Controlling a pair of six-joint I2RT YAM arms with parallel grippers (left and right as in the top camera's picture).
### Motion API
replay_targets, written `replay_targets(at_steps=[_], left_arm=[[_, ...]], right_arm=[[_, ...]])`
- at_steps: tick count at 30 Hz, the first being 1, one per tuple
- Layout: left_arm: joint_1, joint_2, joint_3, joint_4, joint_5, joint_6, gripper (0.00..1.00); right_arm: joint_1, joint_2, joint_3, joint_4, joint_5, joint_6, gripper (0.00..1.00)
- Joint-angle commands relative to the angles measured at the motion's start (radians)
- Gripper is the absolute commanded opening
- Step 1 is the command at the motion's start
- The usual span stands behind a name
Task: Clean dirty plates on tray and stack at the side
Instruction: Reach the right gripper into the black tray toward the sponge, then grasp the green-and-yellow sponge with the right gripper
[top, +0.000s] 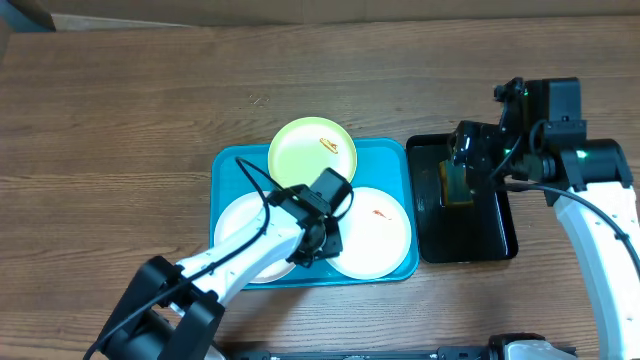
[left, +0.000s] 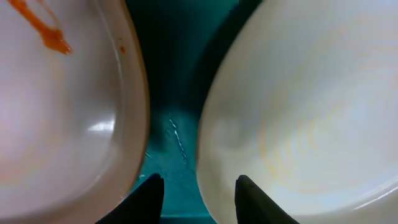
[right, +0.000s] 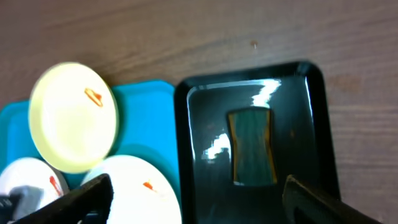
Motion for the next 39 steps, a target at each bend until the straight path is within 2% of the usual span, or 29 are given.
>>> replay_targets(at_steps=[1, 3, 8, 12, 20, 31, 39], left_arm=[[0.013, 0.015, -0.003, 0.021, 0.020, 0.023, 0.38], [0.013, 0.015, -0.003, 0.042, 0.021, 0.034, 0.34], [0.013, 0.015, -0.003, 0.060, 0.020, 0.040, 0.35], [0.013, 0.015, -0.003, 0.060, 0.020, 0.043, 0.32], [0.023, 0.015, 0.008, 0.092, 0.020, 0.123, 0.37], [0.020, 0.015, 0.011, 0.080, 0.011, 0.106, 0.35], [0.020, 0.015, 0.011, 0.092, 0.012, 0.106, 0.40]], right_arm=[[-0.003, 0.029, 0.022, -0.013, 0.003, -0.015, 0.87], [-0.003, 0.053, 0.009, -0.024, 0.008, -0.015, 0.86], [-0.003, 0.119, -0.001, -0.083, 0.055, -0.015, 0.86], [-0.003, 0.146, -0.002, -0.106, 0.094, -0.015, 0.86], [-0.002, 0.185, -0.021, -0.147, 0.093, -0.003, 0.86], [-0.002, 0.187, -0.226, 0.101, 0.097, 0.027, 0.85], [-0.002, 0.188, -0.476, 0.470, 0.097, 0.027, 0.79]])
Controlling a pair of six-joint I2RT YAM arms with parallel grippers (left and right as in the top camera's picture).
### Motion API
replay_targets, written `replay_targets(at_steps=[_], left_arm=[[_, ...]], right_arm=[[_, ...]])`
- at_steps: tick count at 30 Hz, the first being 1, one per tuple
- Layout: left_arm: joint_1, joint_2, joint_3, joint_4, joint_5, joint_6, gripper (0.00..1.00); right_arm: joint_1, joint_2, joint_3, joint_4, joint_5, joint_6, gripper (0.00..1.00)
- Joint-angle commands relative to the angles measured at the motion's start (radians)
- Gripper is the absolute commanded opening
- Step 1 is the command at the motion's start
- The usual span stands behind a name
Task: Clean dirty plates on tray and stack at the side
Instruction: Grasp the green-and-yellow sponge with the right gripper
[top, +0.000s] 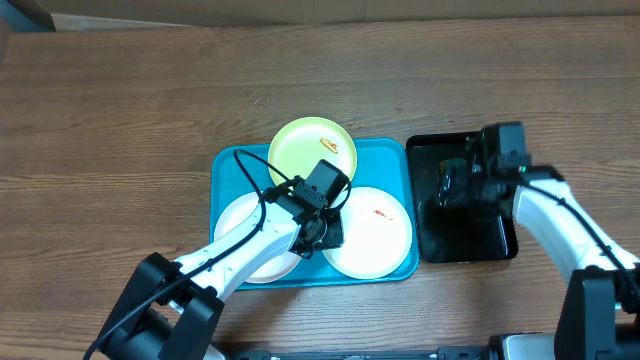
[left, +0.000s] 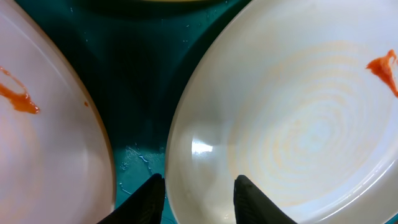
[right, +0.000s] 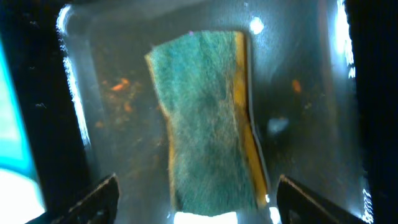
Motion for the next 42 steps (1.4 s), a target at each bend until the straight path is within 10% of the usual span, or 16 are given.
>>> replay_targets(at_steps=[1, 5, 11, 36, 42], left_arm=[[0.005, 0.012, 0.011, 0.003, -0.002, 0.011, 0.41], [0.005, 0.012, 0.011, 0.004, -0.002, 0.011, 0.41], [0.005, 0.012, 0.011, 0.003, -0.001, 0.011, 0.44], [0.005, 0.012, 0.011, 0.012, 0.004, 0.011, 0.51], [0.005, 0.012, 0.011, 0.011, 0.004, 0.011, 0.53]], right_arm=[[-0.002, 0.003, -0.083, 0.086, 0.010, 0.003, 0.76], [-0.002, 0.003, -0.096, 0.116, 0.010, 0.003, 0.54], [-0.002, 0.003, -0.096, 0.132, 0.017, 0.002, 0.70], [-0.002, 0.003, -0.124, 0.154, 0.050, 0.026, 0.61], [-0.001, 0.003, -0.097, 0.055, 0.050, 0.026, 0.22]])
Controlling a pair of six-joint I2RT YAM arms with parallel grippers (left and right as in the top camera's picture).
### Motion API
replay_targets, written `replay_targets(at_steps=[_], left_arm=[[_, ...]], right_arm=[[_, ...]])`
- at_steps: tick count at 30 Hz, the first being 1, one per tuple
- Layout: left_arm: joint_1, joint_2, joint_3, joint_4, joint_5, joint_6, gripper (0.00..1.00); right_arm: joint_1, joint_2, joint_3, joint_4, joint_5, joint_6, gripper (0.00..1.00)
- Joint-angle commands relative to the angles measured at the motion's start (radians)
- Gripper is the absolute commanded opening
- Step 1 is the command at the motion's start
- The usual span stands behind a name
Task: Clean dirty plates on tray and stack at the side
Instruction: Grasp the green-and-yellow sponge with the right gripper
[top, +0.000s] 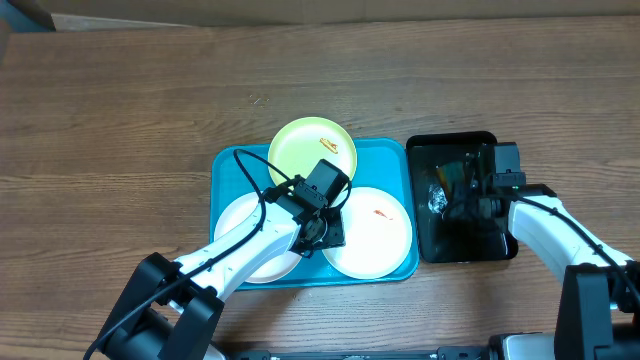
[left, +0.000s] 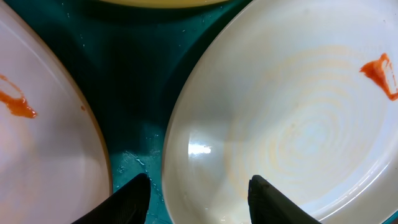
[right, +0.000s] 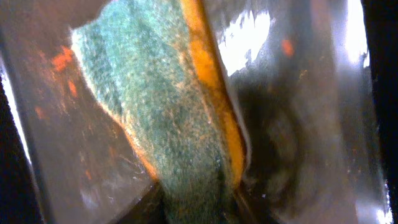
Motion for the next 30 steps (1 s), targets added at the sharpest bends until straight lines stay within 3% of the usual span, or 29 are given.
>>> replay_targets(at_steps=[1, 5, 7, 13, 27, 30], left_arm=[[0.005, 0.012, 0.011, 0.001, 0.004, 0.011, 0.54], [0.005, 0.012, 0.011, 0.001, 0.004, 0.011, 0.55], [0.005, 0.012, 0.011, 0.001, 0.004, 0.011, 0.56], [0.005, 0.012, 0.011, 0.000, 0.005, 0.011, 0.56], [0.005, 0.012, 0.011, 0.001, 0.004, 0.011, 0.57], [0.005, 0.012, 0.011, 0.006, 0.004, 0.011, 0.57]], right_arm=[[-0.001, 0.001, 0.040, -0.072, 0.006, 0.002, 0.22], [-0.001, 0.001, 0.173, -0.276, -0.006, 0.003, 0.32], [-0.001, 0.001, 0.238, -0.360, -0.012, 0.006, 0.43], [-0.001, 0.001, 0.288, -0.359, 0.003, 0.005, 0.62], [-0.001, 0.002, 0.069, -0.153, -0.013, 0.005, 0.64], [-0.001, 0.001, 0.014, -0.105, -0.036, 0.004, 0.60]])
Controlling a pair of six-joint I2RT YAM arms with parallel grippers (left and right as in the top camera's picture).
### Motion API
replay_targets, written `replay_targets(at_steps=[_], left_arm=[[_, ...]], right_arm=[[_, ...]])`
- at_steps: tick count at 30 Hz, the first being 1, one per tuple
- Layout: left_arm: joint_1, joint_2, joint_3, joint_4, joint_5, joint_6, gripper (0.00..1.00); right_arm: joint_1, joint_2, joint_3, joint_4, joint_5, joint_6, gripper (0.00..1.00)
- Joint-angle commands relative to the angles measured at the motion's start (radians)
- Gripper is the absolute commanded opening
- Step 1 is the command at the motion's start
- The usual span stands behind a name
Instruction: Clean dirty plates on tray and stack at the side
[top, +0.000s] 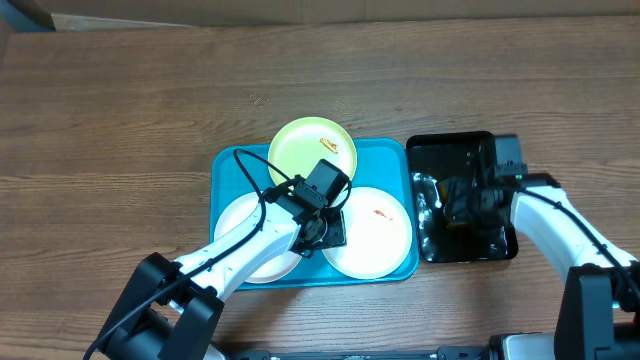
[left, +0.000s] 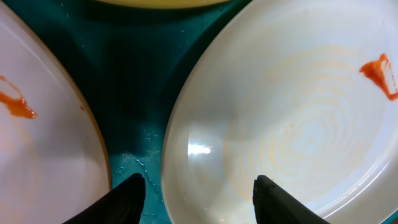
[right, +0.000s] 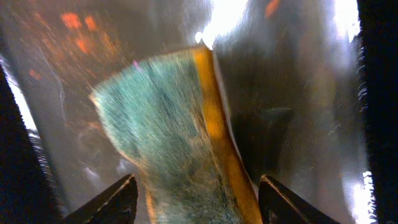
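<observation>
A blue tray (top: 225, 165) holds a yellow-green plate (top: 312, 150) and two white plates, all marked with orange smears. My left gripper (top: 325, 235) is low between the white plates and open (left: 199, 208). Its fingers straddle the near rim of the right white plate (left: 298, 124), which has a red smear (left: 379, 68). The left white plate (left: 37, 149) lies beside it. In the wet black tray (top: 505, 245), my right gripper (right: 199, 205) stands open, with the green and yellow sponge (right: 180, 143) between its fingers.
Brown wooden table (top: 120, 110) all round. The black tray sits just right of the blue tray, almost touching it. Water glints on the black tray's floor (right: 292, 74), with orange specks in it.
My right gripper's fingers were close together on the tilted sponge; now they are spread wide with the sponge between them. The left gripper's fingers stand slightly wider over the plate rim.
My right gripper was high above the black tray, then open low over the sponge, then pinched on it, and now open around it. My left gripper lay between the two white plates, then shifted onto the right plate's rim and has stayed there, open.
</observation>
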Motion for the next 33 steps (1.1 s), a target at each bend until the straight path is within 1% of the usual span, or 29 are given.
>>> replay_targets(at_steps=[1, 2, 3, 6, 7, 9, 11, 12, 15, 19, 26, 28, 29, 30, 31, 32, 33], left_arm=[[0.006, 0.012, 0.011, 0.004, 0.004, 0.011, 0.58], [0.006, 0.012, 0.011, 0.004, 0.004, 0.011, 0.58], [0.006, 0.012, 0.011, 0.005, 0.004, 0.011, 0.57], [0.006, 0.012, 0.011, 0.006, 0.004, 0.011, 0.58], [0.006, 0.012, 0.011, 0.006, 0.004, 0.011, 0.58], [0.006, 0.012, 0.011, 0.005, 0.004, 0.011, 0.59], [0.006, 0.012, 0.011, 0.004, 0.004, 0.011, 0.59], [0.006, 0.012, 0.011, 0.003, 0.004, 0.011, 0.59], [0.006, 0.012, 0.011, 0.003, 0.004, 0.011, 0.59], [0.006, 0.012, 0.011, 0.003, 0.004, 0.011, 0.59], [0.006, 0.012, 0.011, 0.006, 0.004, 0.011, 0.59], [0.006, 0.012, 0.011, 0.007, 0.004, 0.011, 0.59], [0.006, 0.012, 0.011, 0.007, 0.004, 0.011, 0.59], [0.006, 0.012, 0.011, 0.007, 0.004, 0.011, 0.59], [0.006, 0.012, 0.011, 0.007, 0.004, 0.011, 0.59], [0.006, 0.012, 0.011, 0.007, 0.004, 0.011, 0.59], [0.006, 0.012, 0.011, 0.007, 0.004, 0.011, 0.59]], right_arm=[[-0.001, -0.001, -0.057, 0.036, -0.026, 0.004, 0.52], [-0.001, 0.000, -0.064, 0.039, -0.026, 0.003, 0.26], [-0.001, -0.001, -0.065, 0.036, -0.027, 0.004, 0.04], [-0.001, -0.001, -0.028, -0.002, -0.094, 0.004, 0.04], [-0.001, -0.001, -0.001, -0.028, -0.119, 0.004, 0.05], [-0.001, -0.001, 0.071, -0.084, -0.138, 0.004, 0.45], [-0.001, -0.001, 0.130, -0.113, -0.122, 0.001, 0.58], [-0.001, -0.001, 0.154, -0.121, -0.100, 0.000, 0.63], [-0.001, -0.001, 0.166, -0.117, -0.050, 0.000, 0.65], [-0.001, 0.000, 0.150, -0.120, -0.047, 0.000, 0.65], [0.020, 0.001, 0.029, -0.039, -0.054, 0.012, 0.62], [0.044, 0.001, 0.001, -0.024, -0.032, 0.013, 0.57], [0.056, 0.001, -0.011, -0.011, -0.016, 0.012, 0.50], [0.066, 0.001, -0.021, 0.005, 0.002, 0.012, 0.35], [0.075, 0.001, -0.029, 0.021, 0.019, 0.012, 0.18], [0.079, 0.001, -0.034, 0.033, 0.036, 0.012, 0.08], [0.079, 0.001, -0.033, 0.039, 0.041, 0.012, 0.05]])
